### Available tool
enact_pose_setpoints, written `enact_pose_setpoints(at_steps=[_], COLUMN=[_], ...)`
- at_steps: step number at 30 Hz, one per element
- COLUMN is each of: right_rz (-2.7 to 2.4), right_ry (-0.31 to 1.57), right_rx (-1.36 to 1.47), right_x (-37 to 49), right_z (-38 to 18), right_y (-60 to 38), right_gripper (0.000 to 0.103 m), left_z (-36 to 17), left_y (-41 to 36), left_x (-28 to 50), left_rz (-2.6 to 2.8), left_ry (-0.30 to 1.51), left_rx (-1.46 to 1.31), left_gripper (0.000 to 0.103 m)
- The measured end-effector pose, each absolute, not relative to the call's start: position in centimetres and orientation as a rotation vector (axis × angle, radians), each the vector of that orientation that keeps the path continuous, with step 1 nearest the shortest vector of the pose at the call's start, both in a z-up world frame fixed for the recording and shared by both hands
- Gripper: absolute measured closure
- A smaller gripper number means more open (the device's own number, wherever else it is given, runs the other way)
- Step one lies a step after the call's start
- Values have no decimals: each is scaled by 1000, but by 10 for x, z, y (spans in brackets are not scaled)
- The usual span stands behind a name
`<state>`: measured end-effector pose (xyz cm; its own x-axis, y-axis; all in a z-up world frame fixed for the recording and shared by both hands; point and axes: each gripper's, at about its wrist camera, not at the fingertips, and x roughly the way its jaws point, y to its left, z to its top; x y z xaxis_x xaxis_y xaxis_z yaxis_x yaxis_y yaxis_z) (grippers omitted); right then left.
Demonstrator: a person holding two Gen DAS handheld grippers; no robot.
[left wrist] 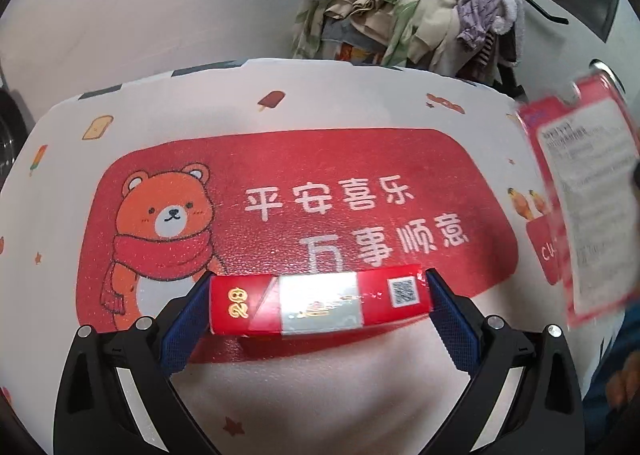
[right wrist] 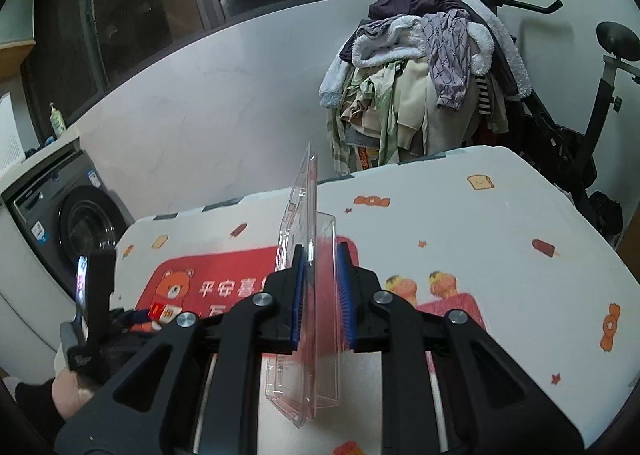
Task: Collect trash
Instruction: 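Grasp the red carton with the left tool while the right tool lifts the clear wrapper, then carry the red carton over the bin with the left tool while the right tool drops the wrapper in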
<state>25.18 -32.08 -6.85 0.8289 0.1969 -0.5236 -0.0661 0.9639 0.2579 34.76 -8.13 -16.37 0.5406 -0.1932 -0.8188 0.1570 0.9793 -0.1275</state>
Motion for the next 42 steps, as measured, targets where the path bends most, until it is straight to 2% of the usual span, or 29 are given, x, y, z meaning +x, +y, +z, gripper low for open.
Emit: enact_pose_setpoints(at_steps=[8, 16, 32, 42], right_rz=[154, 182, 275, 333], right_ry=[596, 599, 645, 697], right_rx=[204, 200, 214, 220], right_x=[217, 169, 76, 38], right_z=[-63, -53, -65, -87], right_y=[-302, -287, -246, -225], right_gripper=[84, 84, 84, 84], left_z=[-127, -84, -82, -81], left_y=[-67, -45, 1, 20], left_x=[316, 245, 85, 39], left_rz=[-240, -289, -345, -331], left_ry=[914, 851, 806, 783], left_rx=[-6, -10, -5, -28], left_gripper=[14, 14, 14, 13])
